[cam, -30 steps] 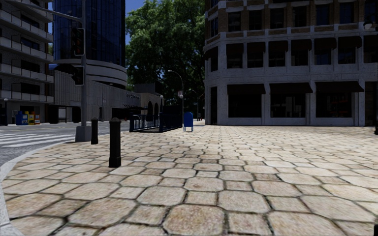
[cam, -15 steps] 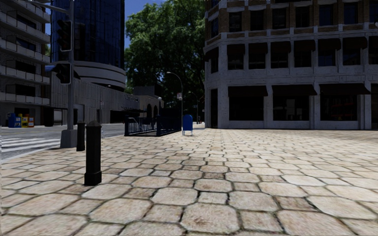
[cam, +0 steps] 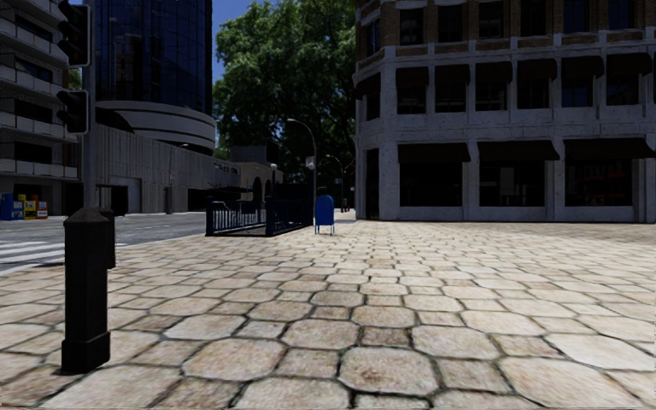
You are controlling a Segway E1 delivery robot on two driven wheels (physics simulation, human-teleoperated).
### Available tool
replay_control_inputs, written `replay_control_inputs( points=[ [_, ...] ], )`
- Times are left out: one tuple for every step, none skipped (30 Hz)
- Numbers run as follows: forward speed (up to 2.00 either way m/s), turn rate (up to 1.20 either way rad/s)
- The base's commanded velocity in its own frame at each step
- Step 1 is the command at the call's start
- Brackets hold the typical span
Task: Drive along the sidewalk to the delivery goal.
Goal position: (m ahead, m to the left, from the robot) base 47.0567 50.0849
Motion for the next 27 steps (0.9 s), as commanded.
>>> replay_control_inputs(
  points=[
    [2.00,0.00],
    [2.00,0.00],
    [2.00,0.00],
    [2.00,0.00],
    [2.00,0.00],
    [2.00,0.00],
    [2.00,0.00],
    [2.00,0.00],
    [2.00,0.00],
    [2.00,0.00],
    [2.00,0.00],
    [2.00,0.00],
    [2.00,0.00],
    [2.00,0.00],
    [2.00,0.00],
    [2.00,0.00],
    [2.00,0.00],
    [2.00,0.00],
    [2.00,0.00],
    [2.00,0.00],
    [2.00,0.16],
    [2.00,0.27],
    [2.00,0.27],
    [2.00,0.34],
    [2.00,0.43],
    [2.00,0.48],
    [2.00,0.56]
  ],
)
